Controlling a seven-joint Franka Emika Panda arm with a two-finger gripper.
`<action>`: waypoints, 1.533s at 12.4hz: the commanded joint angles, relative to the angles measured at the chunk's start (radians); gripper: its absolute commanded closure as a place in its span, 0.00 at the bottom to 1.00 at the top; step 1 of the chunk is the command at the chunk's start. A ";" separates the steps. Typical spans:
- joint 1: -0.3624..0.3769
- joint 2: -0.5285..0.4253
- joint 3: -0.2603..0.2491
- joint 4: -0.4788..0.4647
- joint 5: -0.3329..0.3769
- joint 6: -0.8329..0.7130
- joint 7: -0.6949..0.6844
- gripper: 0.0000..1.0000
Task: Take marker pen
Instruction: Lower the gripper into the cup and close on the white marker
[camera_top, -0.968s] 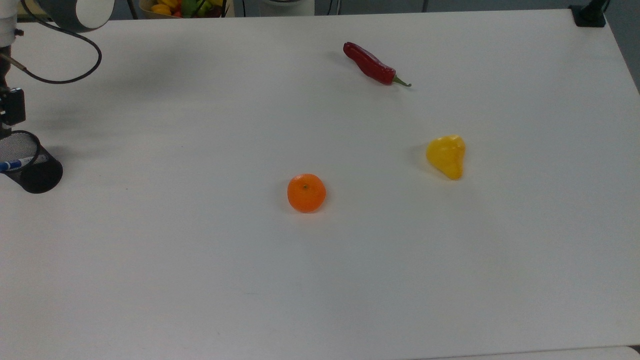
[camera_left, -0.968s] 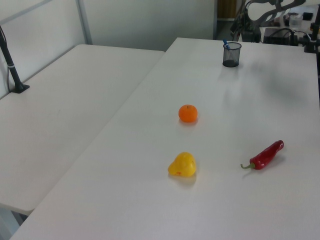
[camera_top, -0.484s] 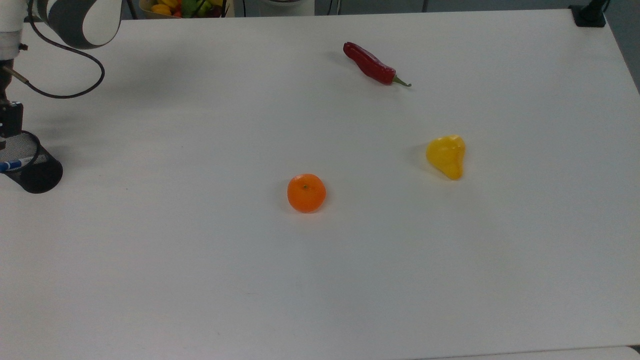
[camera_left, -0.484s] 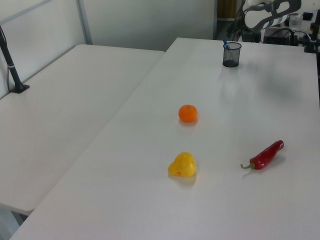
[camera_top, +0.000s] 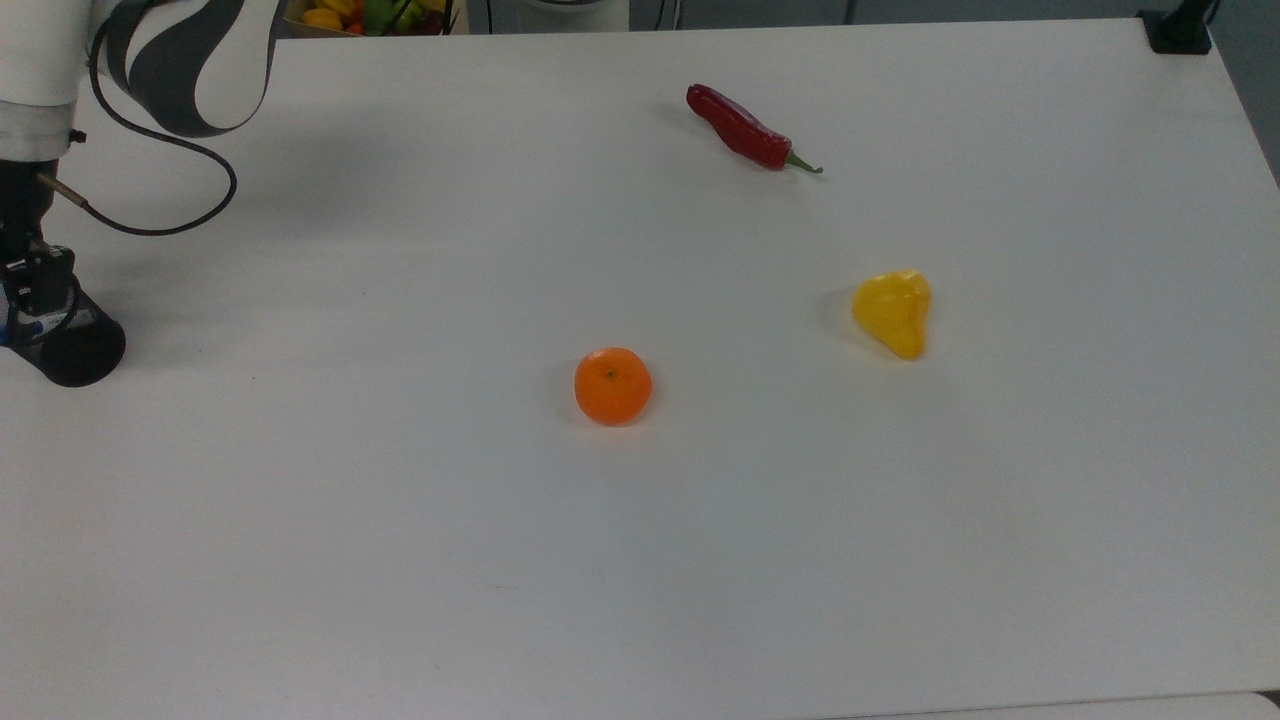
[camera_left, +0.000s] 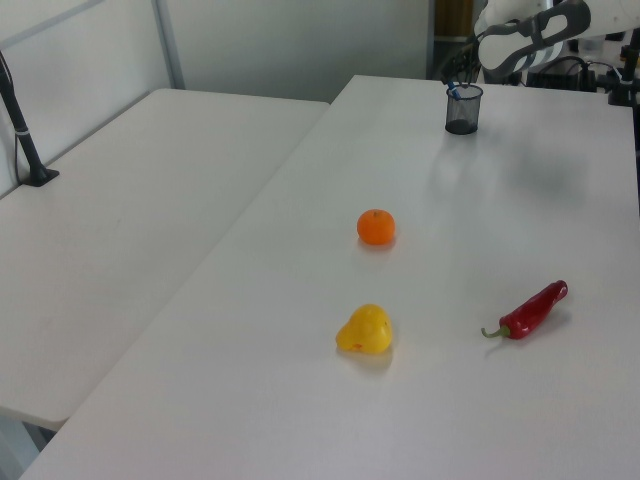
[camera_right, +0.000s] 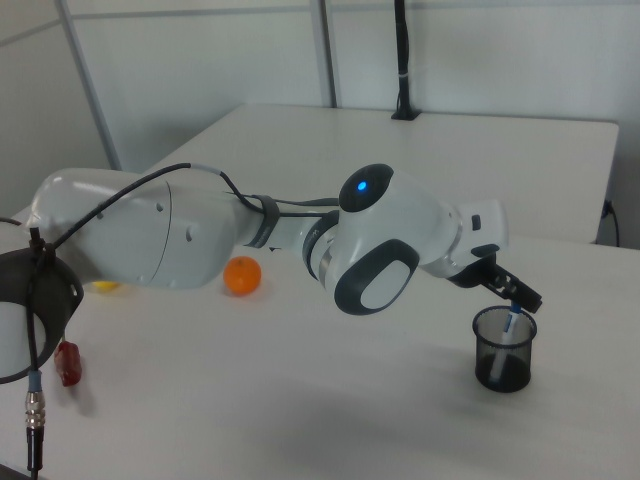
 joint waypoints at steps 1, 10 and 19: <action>-0.006 0.052 0.010 0.072 0.027 0.015 0.016 0.19; -0.001 0.075 0.014 0.078 0.025 0.049 0.013 0.78; -0.008 0.053 0.014 0.078 0.025 0.049 0.010 1.00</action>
